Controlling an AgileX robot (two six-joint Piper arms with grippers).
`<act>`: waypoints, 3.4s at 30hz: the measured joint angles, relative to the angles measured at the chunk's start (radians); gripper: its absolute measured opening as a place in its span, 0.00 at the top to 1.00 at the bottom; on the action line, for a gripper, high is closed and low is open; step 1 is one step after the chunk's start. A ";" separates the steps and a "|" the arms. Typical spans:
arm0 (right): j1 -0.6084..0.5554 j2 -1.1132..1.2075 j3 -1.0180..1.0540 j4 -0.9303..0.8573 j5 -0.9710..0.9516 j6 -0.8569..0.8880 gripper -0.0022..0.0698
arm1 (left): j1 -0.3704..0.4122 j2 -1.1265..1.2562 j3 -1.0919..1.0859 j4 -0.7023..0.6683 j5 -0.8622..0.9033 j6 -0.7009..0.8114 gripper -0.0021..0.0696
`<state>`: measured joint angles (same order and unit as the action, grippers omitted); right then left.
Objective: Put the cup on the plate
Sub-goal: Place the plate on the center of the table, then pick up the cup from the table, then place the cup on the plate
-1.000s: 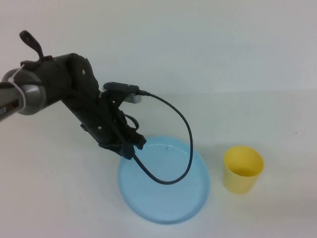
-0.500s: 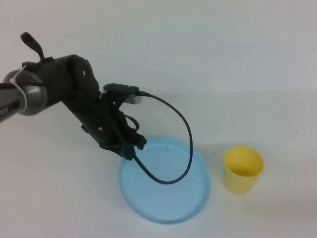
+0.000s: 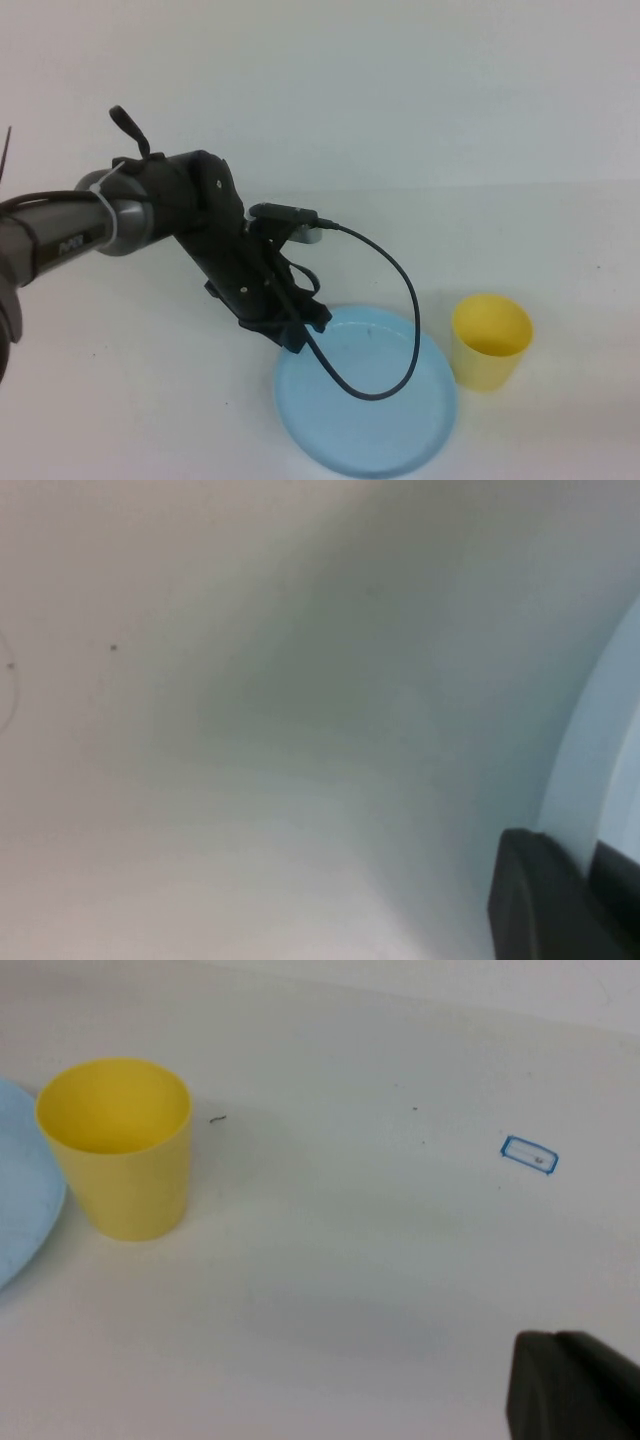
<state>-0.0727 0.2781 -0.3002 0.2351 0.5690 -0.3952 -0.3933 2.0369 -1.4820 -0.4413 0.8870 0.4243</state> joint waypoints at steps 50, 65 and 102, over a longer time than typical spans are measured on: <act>0.491 1.367 -1.114 -0.314 0.531 0.288 0.95 | 0.037 -0.791 0.359 -0.163 -0.021 0.425 0.97; 0.497 1.567 -1.200 -0.248 0.516 0.291 0.33 | 0.039 -0.798 0.359 -0.163 -0.044 0.436 0.97; 0.644 1.658 -1.508 -0.174 0.659 0.359 0.93 | 0.040 -1.187 0.740 0.332 -0.432 0.020 0.97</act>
<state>0.5710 1.9357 -1.8085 0.0614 1.2284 -0.0363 -0.3530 0.8501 -0.7422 -0.1094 0.4548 0.4440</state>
